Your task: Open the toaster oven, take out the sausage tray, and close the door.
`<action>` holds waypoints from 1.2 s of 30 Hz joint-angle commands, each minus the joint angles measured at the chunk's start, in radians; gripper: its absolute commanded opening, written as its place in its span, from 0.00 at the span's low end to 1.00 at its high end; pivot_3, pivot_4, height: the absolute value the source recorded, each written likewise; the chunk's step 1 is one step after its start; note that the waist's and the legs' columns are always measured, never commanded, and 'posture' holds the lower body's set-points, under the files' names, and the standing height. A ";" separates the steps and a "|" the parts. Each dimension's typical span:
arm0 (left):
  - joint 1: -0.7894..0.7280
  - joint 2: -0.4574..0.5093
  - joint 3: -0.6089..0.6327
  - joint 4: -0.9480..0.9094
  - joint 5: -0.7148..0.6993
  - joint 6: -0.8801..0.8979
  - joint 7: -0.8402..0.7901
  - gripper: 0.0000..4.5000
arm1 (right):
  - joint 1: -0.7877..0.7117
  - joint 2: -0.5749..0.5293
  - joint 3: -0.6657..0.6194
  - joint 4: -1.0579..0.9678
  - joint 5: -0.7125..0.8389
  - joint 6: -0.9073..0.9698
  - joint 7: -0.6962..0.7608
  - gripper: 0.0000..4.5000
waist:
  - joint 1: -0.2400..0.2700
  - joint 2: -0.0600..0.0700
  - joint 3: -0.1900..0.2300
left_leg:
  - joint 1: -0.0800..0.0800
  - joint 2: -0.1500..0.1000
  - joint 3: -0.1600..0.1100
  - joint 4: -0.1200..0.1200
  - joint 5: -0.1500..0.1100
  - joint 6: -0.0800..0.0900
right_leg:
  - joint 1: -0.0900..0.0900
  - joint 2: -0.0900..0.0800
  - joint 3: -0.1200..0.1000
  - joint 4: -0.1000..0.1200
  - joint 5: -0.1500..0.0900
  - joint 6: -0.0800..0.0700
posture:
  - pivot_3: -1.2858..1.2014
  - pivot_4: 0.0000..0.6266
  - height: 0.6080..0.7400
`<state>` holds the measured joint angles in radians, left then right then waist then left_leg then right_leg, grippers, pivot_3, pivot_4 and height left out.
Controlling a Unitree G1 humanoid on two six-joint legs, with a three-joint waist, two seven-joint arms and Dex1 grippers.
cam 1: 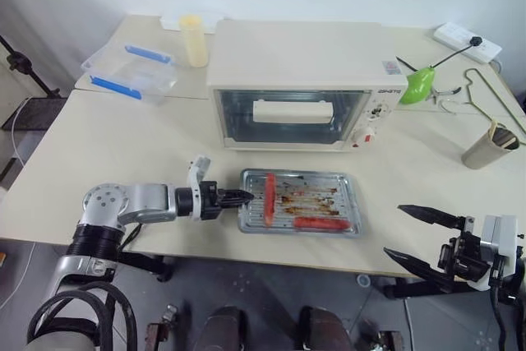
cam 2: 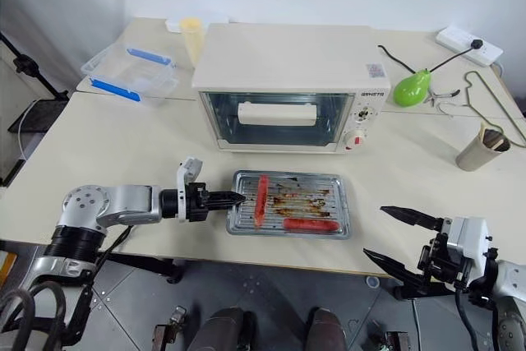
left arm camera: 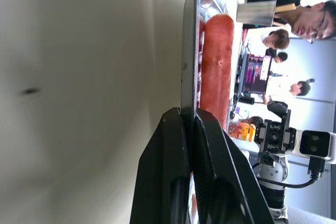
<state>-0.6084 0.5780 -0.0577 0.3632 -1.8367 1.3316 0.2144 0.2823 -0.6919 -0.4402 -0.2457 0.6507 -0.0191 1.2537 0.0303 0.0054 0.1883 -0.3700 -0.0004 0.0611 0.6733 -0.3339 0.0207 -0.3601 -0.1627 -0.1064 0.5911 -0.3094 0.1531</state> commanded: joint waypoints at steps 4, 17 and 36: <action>-0.006 -0.003 0.050 -0.098 0.078 0.011 -0.046 0.31 | 0.009 0.007 -0.016 -0.032 0.025 -0.011 0.003 1.00 | -0.003 0.000 0.000 | 0.000 0.000 0.000 0.000 0.000 0.000 | 0.000 0.000 0.000 0.000 0.000 0.000 | 0.52 0.24 1.00; 0.402 0.395 0.243 -0.585 0.592 -0.252 -0.646 0.98 | -0.095 -0.027 0.048 -0.035 0.039 0.069 -0.002 1.00 | -0.028 0.001 0.000 | 0.001 0.003 0.004 -0.006 0.001 -0.003 | -0.005 0.002 0.001 0.000 0.000 0.000 | 0.52 0.24 1.00; 0.577 0.377 0.432 -0.230 1.334 -1.396 -1.335 0.98 | -0.264 -0.159 0.057 -0.028 0.076 0.265 0.045 1.00 | -0.004 -0.002 0.000 | -0.004 0.008 0.030 -0.008 -0.003 0.002 | -0.017 -0.003 -0.010 0.001 0.000 0.000 | 0.52 0.24 1.00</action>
<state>-0.0309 0.9745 0.3471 0.1831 -0.4605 -0.0583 -1.1178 0.0030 -0.8303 -0.3272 -0.2629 0.7389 0.2719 1.2954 0.0268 0.0037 0.1887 -0.3739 0.0117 0.0905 0.6668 -0.3374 0.0230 -0.3769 -0.1656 -0.1170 0.5933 -0.3091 0.1530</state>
